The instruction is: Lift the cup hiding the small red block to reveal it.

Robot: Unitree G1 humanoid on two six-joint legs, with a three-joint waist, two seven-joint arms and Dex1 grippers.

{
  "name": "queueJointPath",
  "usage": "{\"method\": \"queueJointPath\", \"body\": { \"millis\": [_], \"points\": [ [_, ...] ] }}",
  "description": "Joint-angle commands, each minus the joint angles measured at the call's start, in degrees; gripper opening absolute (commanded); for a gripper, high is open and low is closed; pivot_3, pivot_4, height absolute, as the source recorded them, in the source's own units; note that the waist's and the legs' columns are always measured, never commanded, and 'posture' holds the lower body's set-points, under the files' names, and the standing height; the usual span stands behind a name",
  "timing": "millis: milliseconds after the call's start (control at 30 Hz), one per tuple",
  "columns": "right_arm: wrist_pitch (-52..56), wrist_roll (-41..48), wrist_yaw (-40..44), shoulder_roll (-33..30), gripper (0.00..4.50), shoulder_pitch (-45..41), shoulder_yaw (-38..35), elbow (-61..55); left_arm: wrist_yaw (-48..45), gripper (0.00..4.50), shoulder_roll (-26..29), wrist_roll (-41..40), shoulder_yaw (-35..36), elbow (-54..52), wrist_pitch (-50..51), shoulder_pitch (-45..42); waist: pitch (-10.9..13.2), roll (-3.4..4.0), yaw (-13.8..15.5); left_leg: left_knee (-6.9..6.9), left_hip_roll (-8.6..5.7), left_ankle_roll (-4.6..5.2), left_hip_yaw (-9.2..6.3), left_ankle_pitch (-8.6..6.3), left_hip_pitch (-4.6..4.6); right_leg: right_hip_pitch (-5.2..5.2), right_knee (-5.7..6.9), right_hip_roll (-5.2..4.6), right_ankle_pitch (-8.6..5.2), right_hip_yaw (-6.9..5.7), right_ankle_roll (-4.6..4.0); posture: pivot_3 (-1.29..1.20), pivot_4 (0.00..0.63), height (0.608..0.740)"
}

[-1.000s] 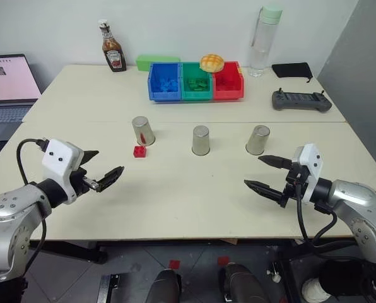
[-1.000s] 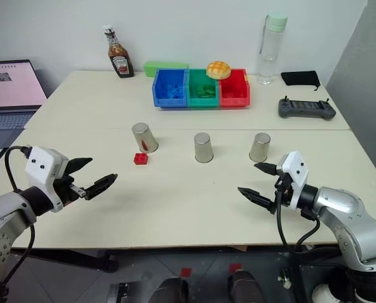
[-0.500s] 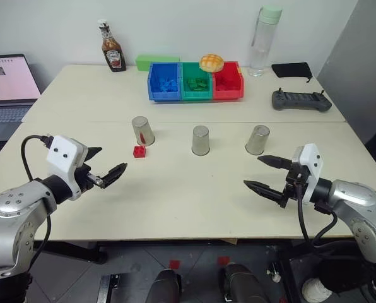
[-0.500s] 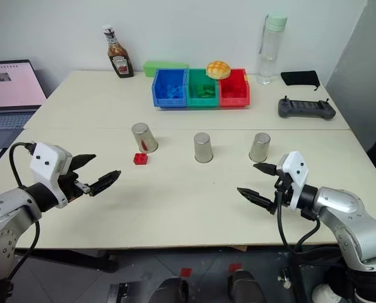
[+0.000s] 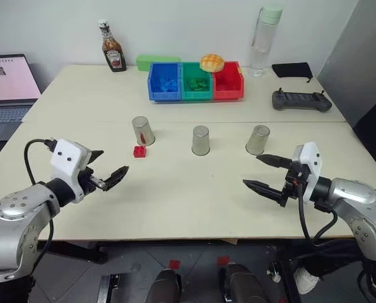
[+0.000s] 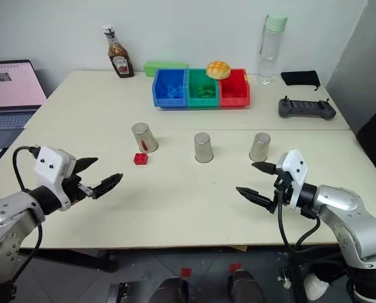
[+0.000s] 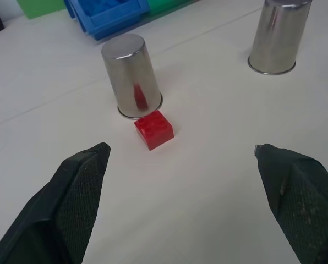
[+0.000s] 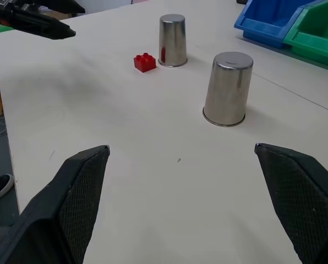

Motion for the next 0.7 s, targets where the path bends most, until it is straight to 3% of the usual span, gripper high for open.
{"method": "queueJointPath", "body": {
  "millis": [33, 700],
  "points": [
    [-1.44, 0.12, 0.44, -0.25, 4.50, 0.10, -0.38, -1.40, 0.14, 4.47, 0.17, 0.24, 0.01, -0.96, -1.39, -1.45, 0.00, 0.00, 0.00, 0.00, 0.00, 0.00, 0.00, 0.00, 0.00, 0.00, 0.00, 0.00, 0.00, 0.01, 0.00, 0.00, 0.150, 0.740],
    [-2.92, -0.11, 1.05, 0.06, 4.50, 0.41, 0.37, -0.41, 0.39, 4.47, 0.42, -1.34, 1.54, -1.53, 0.06, -0.13, 0.00, 0.00, -0.02, 0.00, 0.00, 0.00, 0.01, 0.00, 0.01, 0.00, 0.01, 0.00, 0.00, -0.01, 0.00, 0.00, 0.150, 0.740]
  ]
}}
